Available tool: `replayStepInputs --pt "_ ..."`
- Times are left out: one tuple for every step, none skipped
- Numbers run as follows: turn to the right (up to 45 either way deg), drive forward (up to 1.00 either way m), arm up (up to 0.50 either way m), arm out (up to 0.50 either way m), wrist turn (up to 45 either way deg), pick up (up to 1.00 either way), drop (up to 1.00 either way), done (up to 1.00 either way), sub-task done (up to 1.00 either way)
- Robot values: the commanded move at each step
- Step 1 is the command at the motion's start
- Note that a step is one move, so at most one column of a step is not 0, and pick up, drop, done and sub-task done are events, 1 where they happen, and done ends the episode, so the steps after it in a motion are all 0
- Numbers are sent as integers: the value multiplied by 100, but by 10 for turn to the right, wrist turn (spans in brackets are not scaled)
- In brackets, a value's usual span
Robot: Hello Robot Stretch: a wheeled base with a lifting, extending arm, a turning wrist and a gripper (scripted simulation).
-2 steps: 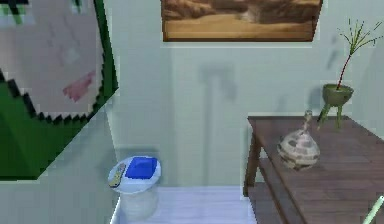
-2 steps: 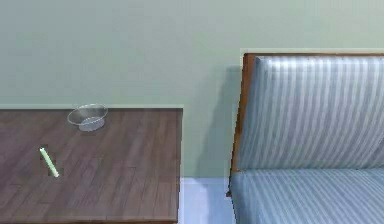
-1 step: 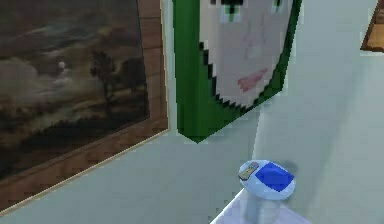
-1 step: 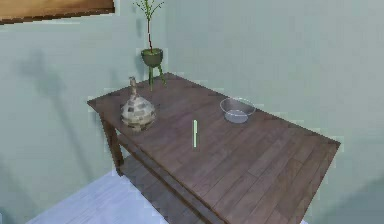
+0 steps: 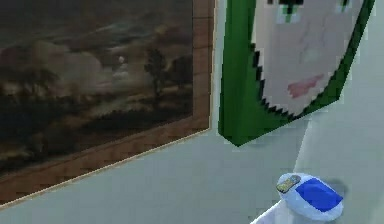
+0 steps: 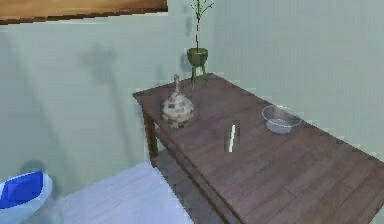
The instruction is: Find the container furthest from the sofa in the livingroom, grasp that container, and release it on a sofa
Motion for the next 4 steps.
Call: replayStepInputs --pt "450 0 0 0 0 0 0 0 0" --pt "150 0 0 0 0 0 0 0 0" --pt "0 60 0 0 0 0 0 0 0" --pt "-240 0 0 0 0 0 0 0 0"
